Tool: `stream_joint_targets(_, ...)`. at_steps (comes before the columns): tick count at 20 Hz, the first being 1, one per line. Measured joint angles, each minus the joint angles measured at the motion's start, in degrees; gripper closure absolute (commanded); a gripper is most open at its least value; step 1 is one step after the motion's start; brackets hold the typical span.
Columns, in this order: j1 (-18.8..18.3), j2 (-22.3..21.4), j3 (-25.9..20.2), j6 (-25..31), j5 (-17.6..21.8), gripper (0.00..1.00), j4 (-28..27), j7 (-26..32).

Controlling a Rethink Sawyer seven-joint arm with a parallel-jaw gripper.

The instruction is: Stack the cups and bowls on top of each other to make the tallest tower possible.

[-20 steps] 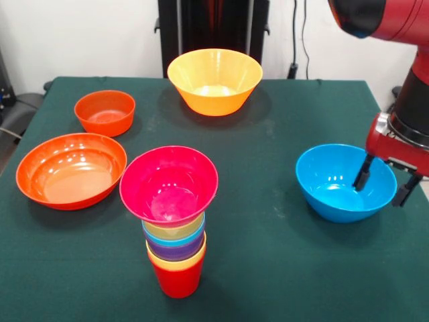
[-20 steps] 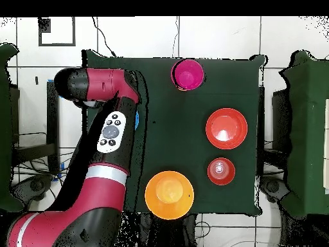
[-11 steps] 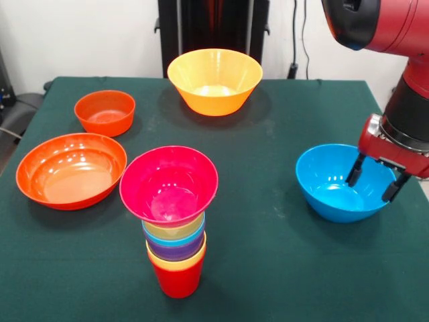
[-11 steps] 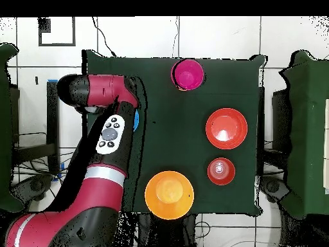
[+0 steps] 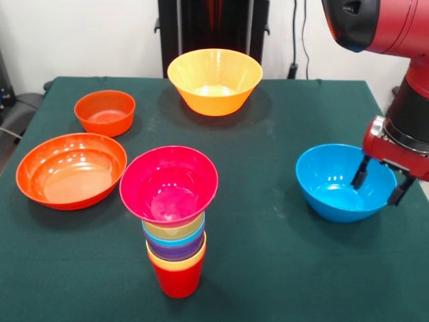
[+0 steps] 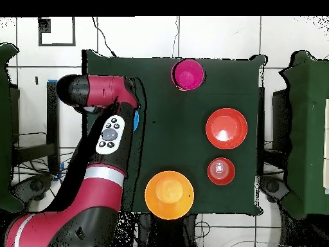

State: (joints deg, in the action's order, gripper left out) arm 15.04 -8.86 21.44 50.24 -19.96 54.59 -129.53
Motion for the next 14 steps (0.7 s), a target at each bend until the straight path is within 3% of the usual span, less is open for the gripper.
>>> stream_joint_targets(14,0.1,0.4,0.01,-4.52,-2.52,0.0,0.0,-3.98)
